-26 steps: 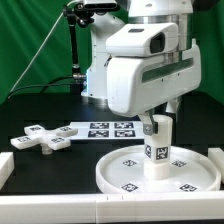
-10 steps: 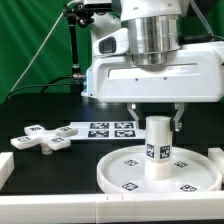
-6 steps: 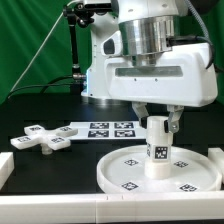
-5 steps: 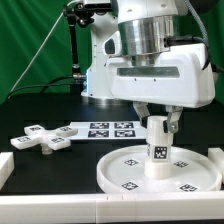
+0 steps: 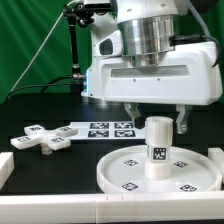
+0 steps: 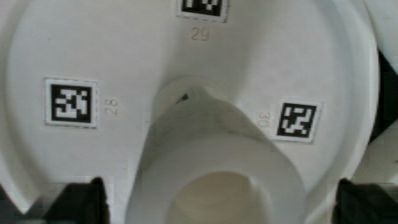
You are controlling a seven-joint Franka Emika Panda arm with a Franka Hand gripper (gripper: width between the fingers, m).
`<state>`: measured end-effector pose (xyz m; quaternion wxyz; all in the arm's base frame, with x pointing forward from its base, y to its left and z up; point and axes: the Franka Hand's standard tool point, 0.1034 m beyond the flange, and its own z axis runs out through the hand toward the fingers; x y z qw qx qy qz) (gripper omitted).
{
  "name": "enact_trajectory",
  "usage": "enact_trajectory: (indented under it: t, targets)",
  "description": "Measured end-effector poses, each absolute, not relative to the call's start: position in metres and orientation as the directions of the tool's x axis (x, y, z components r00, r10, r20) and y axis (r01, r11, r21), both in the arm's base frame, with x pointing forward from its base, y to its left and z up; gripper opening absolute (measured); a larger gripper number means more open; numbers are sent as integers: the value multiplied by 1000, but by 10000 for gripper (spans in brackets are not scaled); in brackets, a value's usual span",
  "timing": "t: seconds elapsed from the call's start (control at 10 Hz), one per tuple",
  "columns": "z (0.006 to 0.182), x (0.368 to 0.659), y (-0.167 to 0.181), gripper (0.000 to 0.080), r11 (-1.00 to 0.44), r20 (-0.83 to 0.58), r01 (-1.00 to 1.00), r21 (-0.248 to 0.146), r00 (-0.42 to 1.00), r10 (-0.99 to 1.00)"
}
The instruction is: Assemble round table
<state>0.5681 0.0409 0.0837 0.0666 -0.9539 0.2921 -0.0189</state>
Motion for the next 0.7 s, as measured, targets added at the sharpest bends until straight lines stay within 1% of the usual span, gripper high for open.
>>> enact_trajectory:
  t: [0.1, 0.2, 0.5, 0.6, 0.7]
  targets:
    - [85, 570, 42, 647, -885, -9, -446, -134, 894, -449]
    - [86, 571, 41, 647, -903, 5, -407, -137, 911, -412]
    - [85, 571, 41, 649, -968, 32, -212, -132, 975, -218]
    - [85, 571, 42, 649, -993, 52, -53, -105, 997, -59]
    - [86, 571, 44, 649, -995, 60, 57, -84, 997, 52]
